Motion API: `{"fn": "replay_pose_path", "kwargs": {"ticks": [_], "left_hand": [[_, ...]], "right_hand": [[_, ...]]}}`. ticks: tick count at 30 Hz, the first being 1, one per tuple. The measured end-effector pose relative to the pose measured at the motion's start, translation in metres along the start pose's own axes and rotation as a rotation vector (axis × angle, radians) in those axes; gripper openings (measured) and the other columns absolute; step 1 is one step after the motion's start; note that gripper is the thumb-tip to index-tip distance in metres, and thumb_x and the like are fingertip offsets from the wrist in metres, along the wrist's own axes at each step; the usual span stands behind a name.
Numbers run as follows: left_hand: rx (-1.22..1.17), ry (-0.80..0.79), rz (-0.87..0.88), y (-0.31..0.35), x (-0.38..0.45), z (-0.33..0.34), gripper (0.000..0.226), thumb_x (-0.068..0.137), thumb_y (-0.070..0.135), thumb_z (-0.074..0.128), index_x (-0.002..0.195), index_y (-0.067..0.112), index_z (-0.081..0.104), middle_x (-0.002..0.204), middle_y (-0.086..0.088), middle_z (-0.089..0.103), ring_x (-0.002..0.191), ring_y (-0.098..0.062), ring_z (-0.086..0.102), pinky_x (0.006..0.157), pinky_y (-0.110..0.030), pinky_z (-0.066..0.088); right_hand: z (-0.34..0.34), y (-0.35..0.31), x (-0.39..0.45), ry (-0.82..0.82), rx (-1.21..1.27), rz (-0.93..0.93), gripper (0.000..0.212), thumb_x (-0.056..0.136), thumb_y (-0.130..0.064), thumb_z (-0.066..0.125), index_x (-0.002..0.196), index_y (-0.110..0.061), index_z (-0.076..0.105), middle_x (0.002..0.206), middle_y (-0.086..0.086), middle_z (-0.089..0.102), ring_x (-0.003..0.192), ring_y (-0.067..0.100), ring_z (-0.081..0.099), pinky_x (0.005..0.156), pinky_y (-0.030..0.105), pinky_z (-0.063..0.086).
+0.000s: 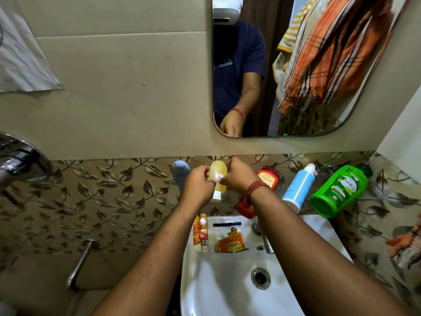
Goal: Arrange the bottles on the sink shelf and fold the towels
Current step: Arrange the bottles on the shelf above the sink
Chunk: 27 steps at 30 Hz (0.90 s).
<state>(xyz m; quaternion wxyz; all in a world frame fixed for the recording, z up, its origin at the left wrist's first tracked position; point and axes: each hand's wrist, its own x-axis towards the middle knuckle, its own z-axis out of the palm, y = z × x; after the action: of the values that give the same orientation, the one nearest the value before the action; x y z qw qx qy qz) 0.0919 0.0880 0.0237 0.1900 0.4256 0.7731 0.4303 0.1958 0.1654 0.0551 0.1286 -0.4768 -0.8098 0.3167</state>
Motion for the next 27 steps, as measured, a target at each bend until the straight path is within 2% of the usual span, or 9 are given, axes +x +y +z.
{"fn": "replay_pose_path", "kwargs": {"ticks": [3,7,15,19,24,27], "left_hand": [[-0.041,0.049,0.058,0.003,-0.001,0.002,0.039,0.094,0.006,0.065,0.132,0.014,0.059,0.123,-0.004,0.066,0.106,-0.017,0.062,0.084,-0.030,0.052],[-0.049,0.112,0.106,0.003,-0.001,0.006,0.036,0.094,0.014,0.069,0.129,0.016,0.060,0.120,0.001,0.062,0.100,-0.007,0.054,0.068,-0.012,0.036],[-0.070,0.134,0.128,-0.009,0.001,0.011,0.031,0.095,0.016,0.068,0.125,0.020,0.062,0.113,0.007,0.064,0.103,-0.007,0.056,0.070,-0.015,0.040],[-0.093,0.110,0.104,-0.012,0.002,0.012,0.029,0.096,0.019,0.067,0.125,0.022,0.062,0.105,0.014,0.061,0.097,-0.003,0.055,0.067,-0.016,0.039],[-0.117,0.094,0.083,-0.017,0.002,0.014,0.026,0.097,0.021,0.065,0.122,0.025,0.061,0.092,0.025,0.056,0.087,0.007,0.052,0.066,-0.017,0.039],[-0.126,0.094,0.074,-0.017,0.000,0.015,0.026,0.097,0.021,0.065,0.122,0.025,0.061,0.096,0.020,0.059,0.090,0.003,0.053,0.066,-0.018,0.039]], "right_hand": [[-0.005,0.000,-0.001,0.072,0.087,-0.041,0.044,0.086,-0.014,0.071,0.125,-0.011,0.052,0.119,0.012,0.063,0.104,0.029,0.063,0.087,0.046,0.056],[-0.008,0.000,-0.001,0.111,0.066,-0.099,0.033,0.086,-0.010,0.071,0.117,-0.012,0.059,0.116,0.012,0.064,0.102,0.028,0.062,0.086,0.043,0.056],[-0.003,0.006,0.000,0.125,0.048,-0.148,0.030,0.087,-0.012,0.071,0.115,-0.015,0.060,0.116,0.009,0.059,0.100,0.024,0.059,0.086,0.039,0.054],[-0.001,0.007,0.002,0.107,0.031,-0.164,0.036,0.088,-0.013,0.071,0.121,-0.015,0.058,0.120,0.008,0.058,0.104,0.024,0.058,0.090,0.039,0.053],[0.001,0.009,0.002,0.086,0.028,-0.172,0.038,0.089,-0.015,0.071,0.125,-0.016,0.058,0.121,0.008,0.062,0.108,0.024,0.059,0.087,0.035,0.050],[0.002,0.010,0.001,0.078,0.026,-0.173,0.040,0.089,-0.014,0.070,0.127,-0.016,0.057,0.123,0.008,0.063,0.111,0.025,0.059,0.092,0.038,0.051]]}}
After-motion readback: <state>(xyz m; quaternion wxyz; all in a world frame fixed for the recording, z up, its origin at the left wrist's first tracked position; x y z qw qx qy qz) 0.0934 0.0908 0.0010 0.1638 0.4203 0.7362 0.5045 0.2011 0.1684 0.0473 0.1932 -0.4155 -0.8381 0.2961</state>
